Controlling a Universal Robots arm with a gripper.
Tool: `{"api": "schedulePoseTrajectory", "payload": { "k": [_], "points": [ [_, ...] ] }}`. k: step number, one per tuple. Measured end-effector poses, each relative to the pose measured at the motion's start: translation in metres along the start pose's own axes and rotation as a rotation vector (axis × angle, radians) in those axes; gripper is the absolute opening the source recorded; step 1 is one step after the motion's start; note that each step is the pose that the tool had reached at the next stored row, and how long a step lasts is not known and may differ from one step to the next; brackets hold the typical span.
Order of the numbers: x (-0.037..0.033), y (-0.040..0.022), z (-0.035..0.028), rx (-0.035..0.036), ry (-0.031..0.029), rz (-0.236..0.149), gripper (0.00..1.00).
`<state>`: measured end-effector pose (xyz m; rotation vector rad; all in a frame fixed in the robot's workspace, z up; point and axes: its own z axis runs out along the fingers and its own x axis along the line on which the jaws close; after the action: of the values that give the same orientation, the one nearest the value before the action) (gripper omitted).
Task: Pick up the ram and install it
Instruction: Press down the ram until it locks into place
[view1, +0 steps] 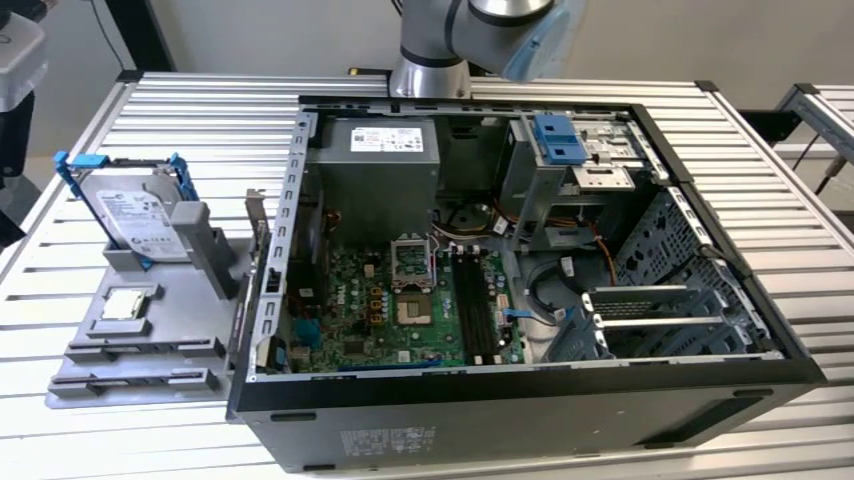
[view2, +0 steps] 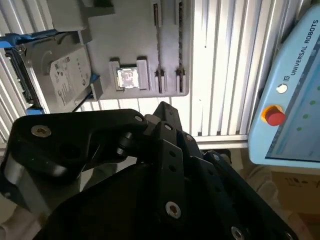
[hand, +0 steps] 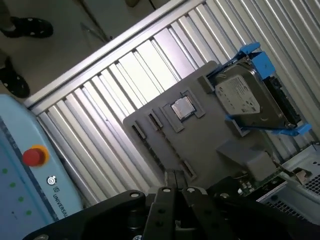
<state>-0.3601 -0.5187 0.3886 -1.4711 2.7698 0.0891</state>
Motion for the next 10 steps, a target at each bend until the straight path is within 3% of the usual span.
{"api": "schedulePoseTrajectory", "payload": {
  "k": [10],
  "points": [
    [0.0000, 0.0000, 0.0000, 0.0015, 0.0040, -0.182, 0.00]
  ]
}}
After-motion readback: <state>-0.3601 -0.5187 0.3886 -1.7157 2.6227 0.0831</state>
